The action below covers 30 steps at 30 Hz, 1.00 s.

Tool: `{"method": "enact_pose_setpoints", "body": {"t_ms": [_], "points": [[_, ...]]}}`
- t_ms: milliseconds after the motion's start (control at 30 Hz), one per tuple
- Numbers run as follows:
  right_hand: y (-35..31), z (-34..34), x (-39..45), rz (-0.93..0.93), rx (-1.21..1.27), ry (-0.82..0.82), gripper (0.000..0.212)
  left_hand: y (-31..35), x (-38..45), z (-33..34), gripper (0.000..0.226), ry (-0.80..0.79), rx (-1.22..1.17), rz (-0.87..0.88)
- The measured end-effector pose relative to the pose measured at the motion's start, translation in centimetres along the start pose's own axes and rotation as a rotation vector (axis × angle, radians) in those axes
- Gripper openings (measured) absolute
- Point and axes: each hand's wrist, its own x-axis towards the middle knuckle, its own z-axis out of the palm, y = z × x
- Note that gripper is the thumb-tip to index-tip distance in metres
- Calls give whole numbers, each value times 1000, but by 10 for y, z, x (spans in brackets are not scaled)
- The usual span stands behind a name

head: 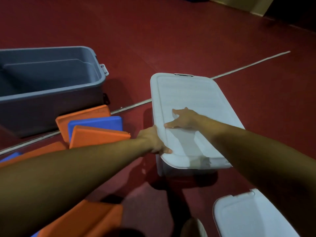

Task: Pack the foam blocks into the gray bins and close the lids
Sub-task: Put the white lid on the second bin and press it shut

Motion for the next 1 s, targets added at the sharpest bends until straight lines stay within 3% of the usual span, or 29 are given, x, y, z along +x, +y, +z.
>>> {"method": "enact_pose_setpoints", "body": {"t_ms": [100,200,333,467,667,833,1000], "points": [[-3,19,-3,-30,-62,27,114,-7,-3,6,82,53,-95,-3],[7,30,4,-47,-42,44,123,-15,-1,15,94,72,-297,-16],[20,20,2,-69,-39,51,109,-9,2,30,109,75,-470,-1],[51,12,9,-78,-39,54,107,16,5,51,102,84,-499,48],[94,-4,27,-59,15,30,121,43,36,72,118,-68,-626,3],[92,-7,34,-80,37,73,131,31,43,42,116,-253,-481,24],[52,-9,24,-254,-52,295,107,7,37,-3,103,-198,-359,63]]}}
